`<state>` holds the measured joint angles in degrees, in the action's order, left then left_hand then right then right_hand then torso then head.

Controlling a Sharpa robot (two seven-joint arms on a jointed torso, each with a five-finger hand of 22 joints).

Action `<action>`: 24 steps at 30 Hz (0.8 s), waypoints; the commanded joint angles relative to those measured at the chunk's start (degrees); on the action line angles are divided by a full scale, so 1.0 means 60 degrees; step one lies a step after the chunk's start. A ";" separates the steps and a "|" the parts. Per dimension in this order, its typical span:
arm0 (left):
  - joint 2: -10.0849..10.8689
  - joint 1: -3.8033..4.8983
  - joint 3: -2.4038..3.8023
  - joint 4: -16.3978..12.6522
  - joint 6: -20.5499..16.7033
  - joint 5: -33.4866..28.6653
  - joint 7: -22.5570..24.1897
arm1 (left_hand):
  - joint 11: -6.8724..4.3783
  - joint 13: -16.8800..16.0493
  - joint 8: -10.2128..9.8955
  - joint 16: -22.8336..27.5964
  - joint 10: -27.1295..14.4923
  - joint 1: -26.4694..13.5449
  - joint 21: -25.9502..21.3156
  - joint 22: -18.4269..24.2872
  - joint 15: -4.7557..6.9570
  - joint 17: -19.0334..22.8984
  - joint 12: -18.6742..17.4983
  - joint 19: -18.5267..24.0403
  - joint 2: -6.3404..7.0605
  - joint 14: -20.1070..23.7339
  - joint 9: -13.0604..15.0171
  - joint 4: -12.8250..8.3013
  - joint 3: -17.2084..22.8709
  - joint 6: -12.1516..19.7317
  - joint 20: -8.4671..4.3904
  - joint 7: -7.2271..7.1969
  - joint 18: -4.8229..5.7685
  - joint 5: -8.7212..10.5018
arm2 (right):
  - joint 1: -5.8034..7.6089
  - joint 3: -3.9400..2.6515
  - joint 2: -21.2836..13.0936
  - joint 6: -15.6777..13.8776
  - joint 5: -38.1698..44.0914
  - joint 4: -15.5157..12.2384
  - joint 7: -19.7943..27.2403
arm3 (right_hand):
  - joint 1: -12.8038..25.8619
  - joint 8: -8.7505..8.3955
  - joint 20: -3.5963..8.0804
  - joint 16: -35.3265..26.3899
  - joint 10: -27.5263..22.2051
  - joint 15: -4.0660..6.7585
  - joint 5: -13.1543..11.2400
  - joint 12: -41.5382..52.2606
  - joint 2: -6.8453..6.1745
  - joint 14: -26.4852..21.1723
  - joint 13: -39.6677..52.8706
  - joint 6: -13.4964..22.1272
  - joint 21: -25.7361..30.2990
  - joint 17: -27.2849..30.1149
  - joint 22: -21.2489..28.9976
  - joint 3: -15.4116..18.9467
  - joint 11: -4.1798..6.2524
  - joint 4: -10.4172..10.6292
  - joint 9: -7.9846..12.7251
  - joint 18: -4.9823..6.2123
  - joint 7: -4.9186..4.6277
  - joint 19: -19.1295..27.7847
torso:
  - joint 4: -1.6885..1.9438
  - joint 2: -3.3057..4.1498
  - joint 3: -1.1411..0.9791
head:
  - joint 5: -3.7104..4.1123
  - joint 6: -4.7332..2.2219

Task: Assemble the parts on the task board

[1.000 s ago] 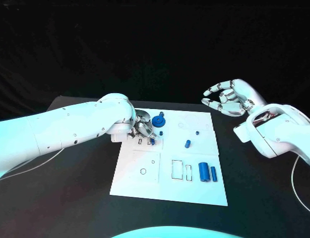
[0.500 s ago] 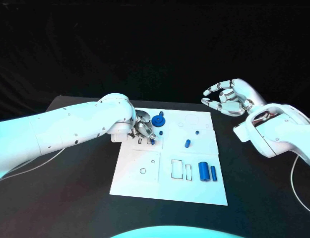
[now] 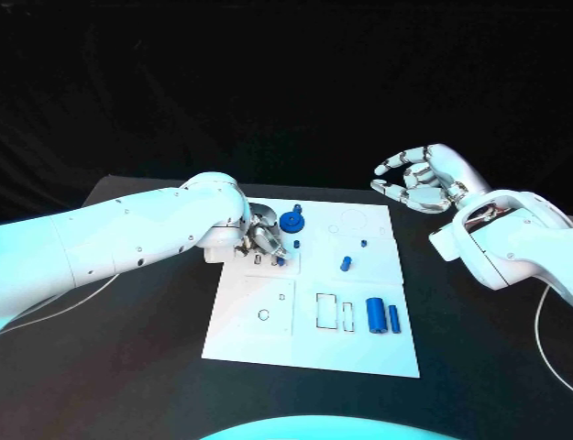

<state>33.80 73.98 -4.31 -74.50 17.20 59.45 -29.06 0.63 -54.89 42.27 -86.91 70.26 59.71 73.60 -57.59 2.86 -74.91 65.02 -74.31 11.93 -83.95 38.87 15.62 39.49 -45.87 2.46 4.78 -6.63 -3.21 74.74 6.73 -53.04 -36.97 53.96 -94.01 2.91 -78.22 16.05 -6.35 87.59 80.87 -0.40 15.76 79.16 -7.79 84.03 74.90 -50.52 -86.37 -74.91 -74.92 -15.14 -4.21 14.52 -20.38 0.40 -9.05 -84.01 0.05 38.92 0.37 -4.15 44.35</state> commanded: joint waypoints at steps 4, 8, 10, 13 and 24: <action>-0.0066 -0.0012 0.0004 0.0032 0.0170 -0.0113 0.0006 | -0.0075 0.0007 0.0064 -0.0046 -0.0021 0.0117 0.0043 -0.0020 0.0075 -0.1786 0.0019 0.0029 -0.0004 -0.0786 0.0027 -0.0019 0.0114 0.0031 -0.0009 -0.0069 0.0061 0.0042 | -0.0011 0.0000 0.0019 -0.0033 0.0002 0.0006 0.0102 | 0.0039 0.0051 0.0042 -0.0028 -0.0008 0.0065 0.0055 0.0019 -0.0081 0.0729 0.0719 0.0078 -0.0012 -0.1347 -0.2174 -0.0059 0.0009 0.0003 -0.0012 0.0093 0.0006 -0.0642 | 0.0004 -0.0002 -0.0003 | 0.0000 0.0028; -0.0090 -0.0018 0.0003 0.0078 0.0183 -0.0152 0.0008 | -0.0077 0.0035 0.0059 -0.0045 -0.0038 0.0176 0.0050 -0.0033 0.0076 -0.1785 -0.0004 0.0025 -0.0022 -0.0785 0.0052 -0.0069 0.0238 0.0053 -0.0011 -0.0068 0.0063 0.0041 | -0.0014 0.0001 0.0023 -0.0026 -0.0008 0.0014 0.0101 | 0.0039 0.0051 0.0042 -0.0028 -0.0008 0.0065 0.0055 0.0019 -0.0081 0.0729 0.0719 0.0078 -0.0012 -0.1347 -0.2174 -0.0059 0.0009 0.0003 -0.0012 0.0093 0.0006 -0.0642 | 0.0006 -0.0004 -0.0006 | -0.0002 0.0033; -0.0095 -0.0020 0.0003 0.0104 0.0183 -0.0162 0.0006 | -0.0076 0.0050 0.0057 -0.0048 -0.0047 0.0192 0.0052 -0.0036 0.0077 -0.1789 -0.0017 0.0024 -0.0038 -0.0786 0.0061 -0.0084 0.0291 0.0060 -0.0012 -0.0067 0.0064 0.0042 | -0.0015 0.0001 0.0024 -0.0022 -0.0013 0.0017 0.0103 | 0.0039 0.0051 0.0042 -0.0028 -0.0008 0.0065 0.0055 0.0019 -0.0081 0.0729 0.0719 0.0078 -0.0012 -0.1347 -0.2174 -0.0059 0.0009 0.0003 -0.0012 0.0093 0.0006 -0.0642 | 0.0006 -0.0003 -0.0006 | -0.0006 0.0033; -0.0094 -0.0021 0.0003 0.0140 0.0172 -0.0183 0.0005 | -0.0081 0.0063 0.0055 -0.0050 -0.0054 0.0252 0.0053 -0.0039 0.0080 -0.1792 -0.0030 0.0026 -0.0082 -0.0787 0.0093 -0.0157 0.0479 0.0078 -0.0014 -0.0072 0.0063 0.0040 | -0.0017 0.0002 0.0026 -0.0018 -0.0018 0.0022 0.0103 | 0.0039 0.0051 0.0042 -0.0028 -0.0008 0.0065 0.0055 0.0019 -0.0081 0.0729 0.0719 0.0078 -0.0012 -0.1347 -0.2174 -0.0059 0.0009 0.0003 -0.0012 0.0093 0.0006 -0.0642 | 0.0000 0.0000 -0.0011 | -0.0022 0.0044; -0.0080 -0.0023 0.0002 0.0172 0.0157 -0.0485 0.0032 | -0.0117 0.0209 0.0202 -0.0045 -0.0077 0.0577 0.0099 -0.0114 0.0112 -0.1789 -0.0169 0.0018 -0.0349 -0.0785 0.0451 -0.1433 0.2002 0.0217 -0.0038 -0.0090 0.0071 -0.0286 | -0.0027 0.0007 0.0025 0.0023 -0.0036 0.0044 0.0091 | 0.0039 0.0051 0.0042 -0.0028 -0.0008 0.0065 0.0055 0.0019 -0.0081 0.0729 0.0719 0.0078 -0.0012 -0.1347 -0.2174 -0.0059 0.0009 0.0003 -0.0012 0.0093 0.0006 -0.0642 | 0.0002 -0.0006 0.0001 | -0.0020 0.0052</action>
<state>33.39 73.93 -4.25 -73.45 17.38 58.10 -29.04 0.20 -53.68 42.85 -86.91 69.83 61.94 73.87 -58.24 3.28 -74.91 64.20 -74.31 10.95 -83.95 40.17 7.90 50.69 -44.52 2.46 4.51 -6.63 -4.24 74.64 6.77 -52.92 -37.04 53.69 -93.77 3.02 -78.21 16.17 -6.36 87.59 80.87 -0.40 15.76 79.16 -7.79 84.03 74.95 -50.52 -86.37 -74.90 -74.90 -15.20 -4.21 14.46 -20.37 0.39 -9.05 -84.01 0.08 38.89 0.34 -4.26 44.65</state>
